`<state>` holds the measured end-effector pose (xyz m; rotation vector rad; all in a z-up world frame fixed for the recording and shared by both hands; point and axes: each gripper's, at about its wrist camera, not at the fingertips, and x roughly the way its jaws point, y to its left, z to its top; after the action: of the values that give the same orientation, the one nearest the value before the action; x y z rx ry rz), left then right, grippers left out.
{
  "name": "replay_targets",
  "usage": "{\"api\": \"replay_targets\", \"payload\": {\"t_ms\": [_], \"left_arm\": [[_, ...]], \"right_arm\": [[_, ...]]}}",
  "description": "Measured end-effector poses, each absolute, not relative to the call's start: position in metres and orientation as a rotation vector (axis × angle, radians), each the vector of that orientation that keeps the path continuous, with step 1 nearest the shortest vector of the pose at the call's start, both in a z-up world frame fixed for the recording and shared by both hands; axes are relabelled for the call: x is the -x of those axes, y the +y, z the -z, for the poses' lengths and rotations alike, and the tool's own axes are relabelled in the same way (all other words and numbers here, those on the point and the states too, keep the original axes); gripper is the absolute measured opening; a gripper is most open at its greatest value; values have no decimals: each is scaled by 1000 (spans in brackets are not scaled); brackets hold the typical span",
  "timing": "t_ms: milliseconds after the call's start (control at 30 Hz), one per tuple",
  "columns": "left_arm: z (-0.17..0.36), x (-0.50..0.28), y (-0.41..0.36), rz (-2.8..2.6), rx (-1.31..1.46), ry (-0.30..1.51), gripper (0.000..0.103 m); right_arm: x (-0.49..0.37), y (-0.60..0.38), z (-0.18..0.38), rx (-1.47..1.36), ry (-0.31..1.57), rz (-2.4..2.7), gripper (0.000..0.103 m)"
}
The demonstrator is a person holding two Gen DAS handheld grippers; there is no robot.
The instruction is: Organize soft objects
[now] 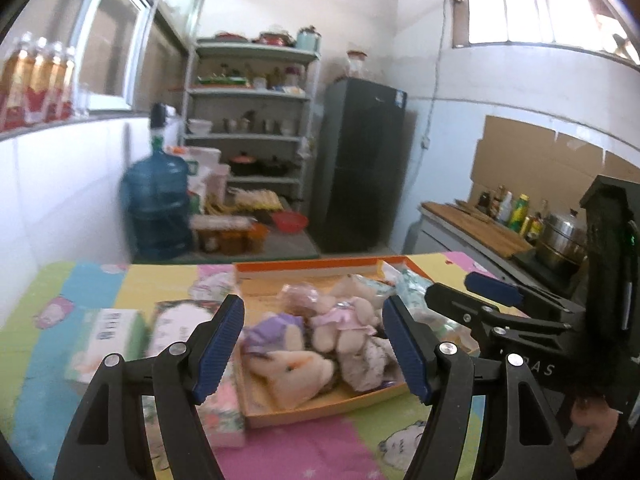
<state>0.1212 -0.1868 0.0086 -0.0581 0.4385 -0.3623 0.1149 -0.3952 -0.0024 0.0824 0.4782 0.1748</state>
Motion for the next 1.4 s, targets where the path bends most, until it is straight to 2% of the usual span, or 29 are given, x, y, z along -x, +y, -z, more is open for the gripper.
{"api": "replay_targets", "payload": {"t_ms": [333,833,1400], "left_arm": [[-15,-51,-146,274,15,348,73],[-14,44,-85,170,52,308,73],[-14,120,-81,110,35,282,73]], "right_arm": [[-45,-340,-13,-19,363,-66,68],[52,-281,-6,-34,326,-1,68],[134,-271,-13,-8,277,18,68]]}}
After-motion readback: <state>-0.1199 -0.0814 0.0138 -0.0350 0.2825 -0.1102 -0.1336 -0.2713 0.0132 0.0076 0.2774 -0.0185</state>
